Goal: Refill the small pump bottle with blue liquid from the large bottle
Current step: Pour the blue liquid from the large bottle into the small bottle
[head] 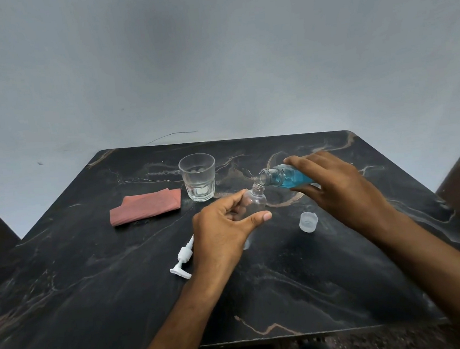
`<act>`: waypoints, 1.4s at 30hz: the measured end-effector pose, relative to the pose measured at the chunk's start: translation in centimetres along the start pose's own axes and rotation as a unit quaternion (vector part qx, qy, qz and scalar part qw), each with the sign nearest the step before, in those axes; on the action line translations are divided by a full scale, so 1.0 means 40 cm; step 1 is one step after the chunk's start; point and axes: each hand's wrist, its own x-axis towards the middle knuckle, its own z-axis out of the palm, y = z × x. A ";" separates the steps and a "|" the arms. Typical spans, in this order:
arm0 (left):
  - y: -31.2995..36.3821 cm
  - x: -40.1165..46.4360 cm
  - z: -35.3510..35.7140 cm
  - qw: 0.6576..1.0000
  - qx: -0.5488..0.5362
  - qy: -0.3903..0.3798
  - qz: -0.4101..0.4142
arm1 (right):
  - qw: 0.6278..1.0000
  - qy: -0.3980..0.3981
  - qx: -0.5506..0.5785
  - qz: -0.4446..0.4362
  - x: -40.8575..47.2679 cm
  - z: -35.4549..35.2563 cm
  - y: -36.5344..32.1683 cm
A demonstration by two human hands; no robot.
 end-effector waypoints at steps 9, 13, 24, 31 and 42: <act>0.000 -0.002 -0.002 1.000 0.019 0.004 0.017 | 1.000 0.007 -0.009 -0.021 0.005 -0.009 0.005; -0.001 -0.001 -0.003 0.999 0.033 0.007 0.024 | 1.000 0.006 -0.011 -0.023 0.004 -0.010 0.005; 0.000 -0.002 -0.001 0.999 0.032 0.006 0.028 | 0.999 0.015 -0.015 -0.032 0.008 -0.012 0.011; 0.001 -0.002 -0.002 0.999 0.030 0.003 0.032 | 0.998 0.022 -0.022 -0.051 0.013 -0.017 0.007; -0.002 0.000 -0.004 0.999 0.032 0.003 0.041 | 0.998 0.022 -0.027 -0.060 0.016 -0.022 0.003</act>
